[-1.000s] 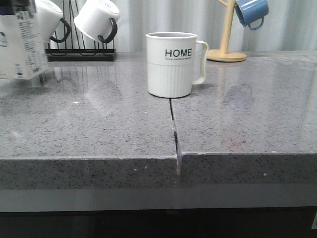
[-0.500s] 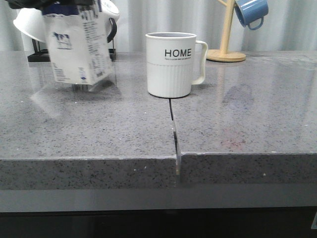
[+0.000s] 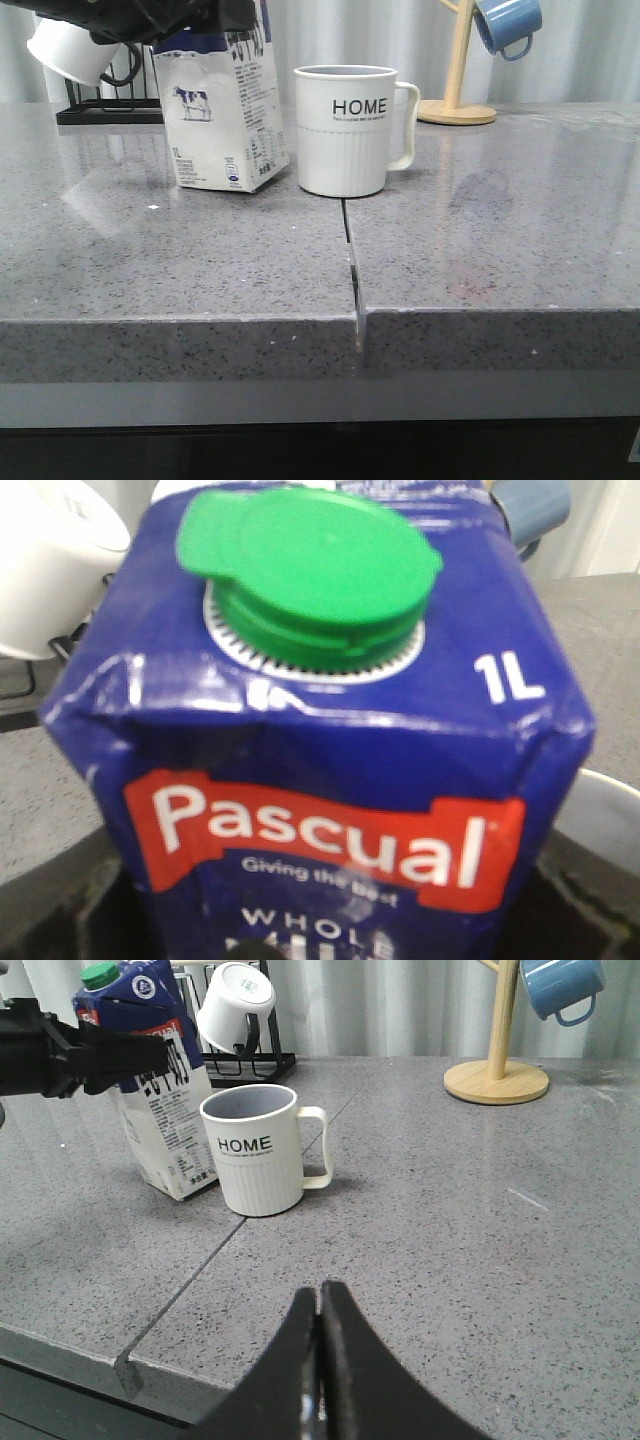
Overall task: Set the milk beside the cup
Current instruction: 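Carry the carton beside the mug and lower it onto the table, then open the left gripper and raise it away from the carton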
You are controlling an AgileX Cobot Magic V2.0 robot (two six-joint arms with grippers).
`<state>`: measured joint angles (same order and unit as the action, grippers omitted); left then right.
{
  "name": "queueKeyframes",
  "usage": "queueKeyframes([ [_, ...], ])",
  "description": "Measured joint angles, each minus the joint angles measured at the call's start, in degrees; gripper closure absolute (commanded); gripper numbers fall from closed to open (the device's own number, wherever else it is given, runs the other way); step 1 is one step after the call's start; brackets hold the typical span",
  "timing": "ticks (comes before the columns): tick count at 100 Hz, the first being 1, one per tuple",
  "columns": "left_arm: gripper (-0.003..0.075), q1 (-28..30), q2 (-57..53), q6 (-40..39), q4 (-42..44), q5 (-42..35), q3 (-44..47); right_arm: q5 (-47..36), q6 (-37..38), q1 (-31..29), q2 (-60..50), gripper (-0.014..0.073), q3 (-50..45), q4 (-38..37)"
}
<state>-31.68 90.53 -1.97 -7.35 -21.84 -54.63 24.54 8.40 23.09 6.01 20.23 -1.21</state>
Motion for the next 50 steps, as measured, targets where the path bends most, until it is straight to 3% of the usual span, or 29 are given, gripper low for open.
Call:
queueKeyframes([
  [4,0.0388,-0.2,0.1,0.1,0.7,0.0,0.0,0.0,0.0,0.0,0.0,0.0643,0.0,0.0],
  [14,0.0157,-0.2,0.2,0.1,1.3,-0.1,0.0,0.0,0.0,0.0,0.0,0.0643,0.0,0.0],
  [21,0.0048,-0.2,0.2,0.1,1.3,-0.1,0.0,0.0,0.0,0.0,0.0,0.0643,0.0,0.0],
  [26,0.0024,-0.3,0.4,0.1,1.3,0.6,0.0,0.0,0.0,0.0,0.0,0.0643,0.0,0.0],
  [50,0.0051,-0.3,-1.5,0.1,1.3,6.5,0.0,0.0,0.0,0.0,0.0,0.0643,0.0,0.0],
])
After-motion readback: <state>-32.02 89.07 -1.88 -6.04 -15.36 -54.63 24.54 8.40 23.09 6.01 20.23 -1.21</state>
